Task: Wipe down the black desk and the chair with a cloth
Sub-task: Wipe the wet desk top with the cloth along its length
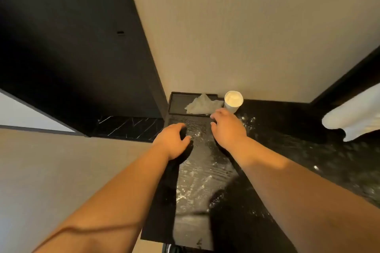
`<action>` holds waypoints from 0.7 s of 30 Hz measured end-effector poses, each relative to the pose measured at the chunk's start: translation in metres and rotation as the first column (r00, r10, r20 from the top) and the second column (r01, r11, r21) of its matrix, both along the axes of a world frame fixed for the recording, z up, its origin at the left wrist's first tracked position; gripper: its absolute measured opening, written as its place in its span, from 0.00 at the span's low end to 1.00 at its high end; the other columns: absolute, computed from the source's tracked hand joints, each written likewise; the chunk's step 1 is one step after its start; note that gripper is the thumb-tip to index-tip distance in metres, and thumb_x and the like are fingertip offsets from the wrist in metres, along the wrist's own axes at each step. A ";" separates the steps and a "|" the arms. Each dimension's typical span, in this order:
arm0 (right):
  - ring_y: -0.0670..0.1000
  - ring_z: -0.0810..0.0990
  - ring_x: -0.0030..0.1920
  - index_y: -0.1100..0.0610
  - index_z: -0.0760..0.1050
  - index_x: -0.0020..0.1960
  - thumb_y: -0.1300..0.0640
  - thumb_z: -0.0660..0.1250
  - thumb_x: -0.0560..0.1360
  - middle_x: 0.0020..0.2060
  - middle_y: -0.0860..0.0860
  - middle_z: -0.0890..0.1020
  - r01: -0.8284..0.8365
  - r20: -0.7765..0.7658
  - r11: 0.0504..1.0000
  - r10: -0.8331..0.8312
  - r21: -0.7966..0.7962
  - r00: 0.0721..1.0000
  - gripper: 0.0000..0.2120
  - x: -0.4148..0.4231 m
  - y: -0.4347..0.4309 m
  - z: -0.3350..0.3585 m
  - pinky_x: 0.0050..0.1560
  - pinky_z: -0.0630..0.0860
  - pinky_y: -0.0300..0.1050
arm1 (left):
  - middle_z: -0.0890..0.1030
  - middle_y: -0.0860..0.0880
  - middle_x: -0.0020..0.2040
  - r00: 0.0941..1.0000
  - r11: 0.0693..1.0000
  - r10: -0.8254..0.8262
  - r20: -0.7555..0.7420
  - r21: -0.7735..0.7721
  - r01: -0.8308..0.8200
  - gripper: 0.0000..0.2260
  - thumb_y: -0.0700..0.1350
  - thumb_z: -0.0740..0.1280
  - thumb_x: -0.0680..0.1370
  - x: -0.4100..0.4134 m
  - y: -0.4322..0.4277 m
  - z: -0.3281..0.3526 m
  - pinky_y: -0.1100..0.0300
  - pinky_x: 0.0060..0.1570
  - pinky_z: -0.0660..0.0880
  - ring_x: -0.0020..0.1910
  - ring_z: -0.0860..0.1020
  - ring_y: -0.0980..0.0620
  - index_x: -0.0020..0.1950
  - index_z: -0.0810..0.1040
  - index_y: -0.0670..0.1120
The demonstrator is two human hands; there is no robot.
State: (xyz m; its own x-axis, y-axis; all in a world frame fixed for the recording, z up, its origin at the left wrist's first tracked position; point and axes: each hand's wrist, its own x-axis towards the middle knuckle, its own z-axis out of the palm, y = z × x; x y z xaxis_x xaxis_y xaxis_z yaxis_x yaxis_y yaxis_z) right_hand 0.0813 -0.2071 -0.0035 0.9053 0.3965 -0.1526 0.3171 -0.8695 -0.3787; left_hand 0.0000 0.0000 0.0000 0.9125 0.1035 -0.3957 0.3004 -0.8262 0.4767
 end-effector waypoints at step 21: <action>0.61 0.81 0.54 0.58 0.70 0.69 0.61 0.70 0.79 0.59 0.57 0.75 -0.004 0.063 0.967 0.021 -0.256 0.998 0.21 0.028 0.024 0.005 0.39 0.76 0.54 | 0.73 0.49 0.78 1.000 1.000 0.018 0.016 0.022 -0.019 0.27 0.56 0.67 0.83 0.005 -0.004 -0.014 0.45 0.74 0.71 0.76 0.71 0.46 0.81 0.69 0.51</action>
State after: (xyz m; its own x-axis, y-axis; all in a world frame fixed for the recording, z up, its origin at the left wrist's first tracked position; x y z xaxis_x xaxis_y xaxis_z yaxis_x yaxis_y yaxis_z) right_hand 0.1095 -0.1829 0.0011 0.9117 0.3635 -0.1914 0.3451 -0.9305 -0.1231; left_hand 0.0051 -0.0044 -0.0138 0.9167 0.1289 -0.3782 0.3080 -0.8309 0.4633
